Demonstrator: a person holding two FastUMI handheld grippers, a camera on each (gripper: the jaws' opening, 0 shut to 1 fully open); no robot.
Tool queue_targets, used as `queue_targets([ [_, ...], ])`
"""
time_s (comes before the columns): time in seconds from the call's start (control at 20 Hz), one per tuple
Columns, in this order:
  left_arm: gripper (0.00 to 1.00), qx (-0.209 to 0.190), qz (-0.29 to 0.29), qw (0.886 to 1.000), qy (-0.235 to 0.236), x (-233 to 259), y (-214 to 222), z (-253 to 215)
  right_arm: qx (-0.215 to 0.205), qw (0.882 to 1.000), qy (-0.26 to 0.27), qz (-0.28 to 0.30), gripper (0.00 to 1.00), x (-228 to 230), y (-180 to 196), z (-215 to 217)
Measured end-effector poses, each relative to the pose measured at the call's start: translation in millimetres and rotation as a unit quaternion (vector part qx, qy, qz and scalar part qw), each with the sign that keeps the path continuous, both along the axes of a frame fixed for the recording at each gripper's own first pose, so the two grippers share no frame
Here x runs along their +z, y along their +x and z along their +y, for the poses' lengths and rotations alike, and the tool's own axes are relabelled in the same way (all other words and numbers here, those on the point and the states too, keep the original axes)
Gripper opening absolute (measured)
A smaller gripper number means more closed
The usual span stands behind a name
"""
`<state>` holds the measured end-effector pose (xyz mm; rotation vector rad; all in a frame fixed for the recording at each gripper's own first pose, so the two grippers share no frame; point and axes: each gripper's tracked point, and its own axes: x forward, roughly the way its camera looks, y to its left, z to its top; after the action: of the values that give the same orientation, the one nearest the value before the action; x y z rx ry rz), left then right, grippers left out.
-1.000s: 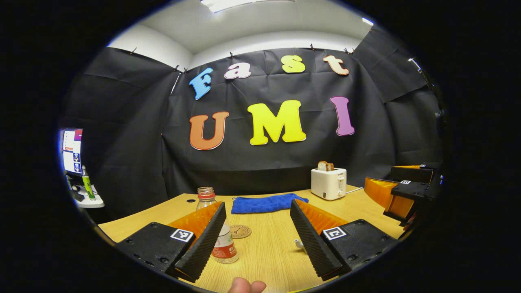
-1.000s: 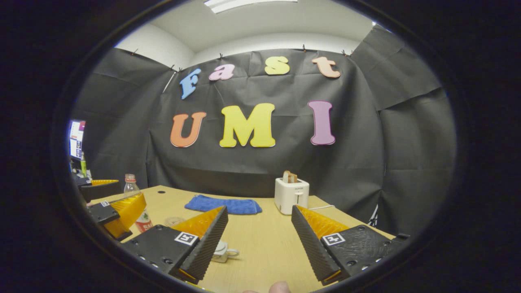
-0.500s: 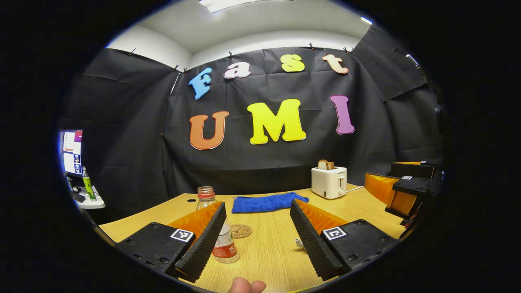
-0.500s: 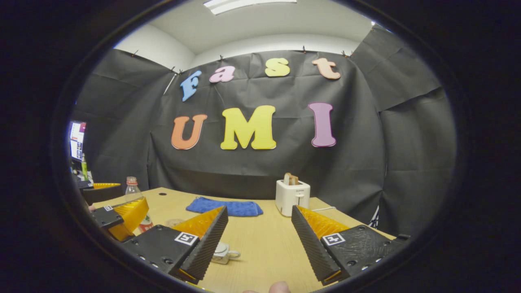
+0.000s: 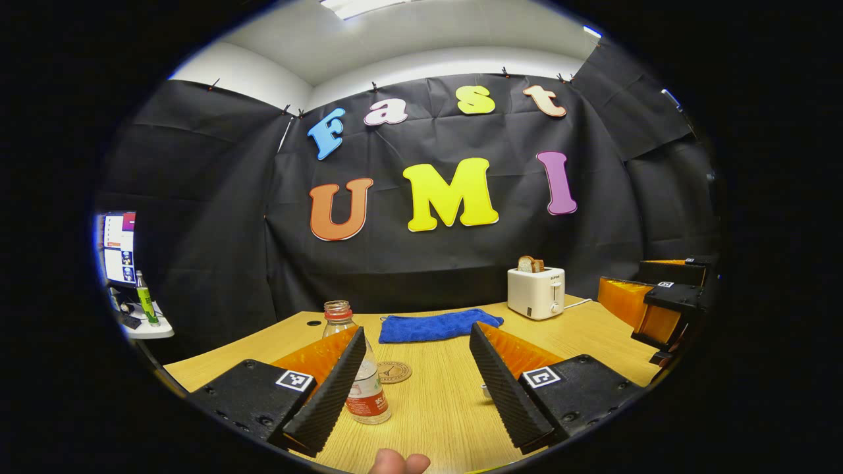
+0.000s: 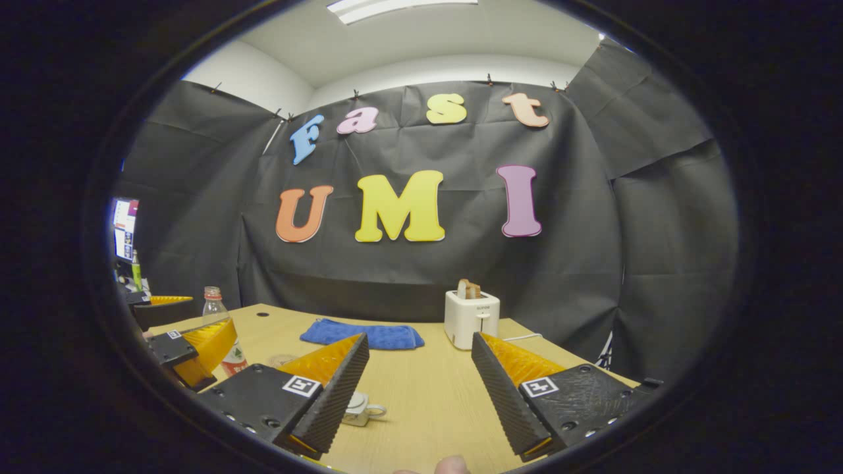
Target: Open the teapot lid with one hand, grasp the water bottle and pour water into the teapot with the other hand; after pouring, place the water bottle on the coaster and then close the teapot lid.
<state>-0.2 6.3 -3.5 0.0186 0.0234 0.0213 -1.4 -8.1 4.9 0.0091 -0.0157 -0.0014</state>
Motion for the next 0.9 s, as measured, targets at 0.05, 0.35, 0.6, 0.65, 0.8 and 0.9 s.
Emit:
queue_targets([
  [0.05,0.99,0.002,-0.002,1.000,0.001,0.9,-0.6,1.8,0.000,1.000,0.000,0.002,0.95,-2.4,0.5,-1.5],
  [0.35,0.99,0.009,0.015,1.000,-0.001,-5.1,-0.2,6.0,0.003,1.000,0.004,0.028,0.94,-24.7,9.7,-4.9],
  [0.6,0.99,0.013,0.018,1.000,-0.004,-1.7,-2.7,13.3,0.044,0.997,-0.002,0.063,0.93,-58.4,25.1,33.2],
  [0.65,0.99,0.014,0.019,1.000,-0.003,-2.6,-2.9,15.9,0.052,0.996,-0.002,0.069,0.94,-63.9,28.9,41.4],
  [0.8,0.99,0.025,0.026,0.999,-0.005,-5.1,-2.4,26.3,0.065,0.994,-0.009,0.086,0.96,-82.2,44.0,60.0],
  [0.9,0.99,0.027,0.031,0.999,-0.011,-6.2,-1.2,30.4,0.074,0.992,-0.016,0.096,0.96,-92.7,52.7,73.3],
])
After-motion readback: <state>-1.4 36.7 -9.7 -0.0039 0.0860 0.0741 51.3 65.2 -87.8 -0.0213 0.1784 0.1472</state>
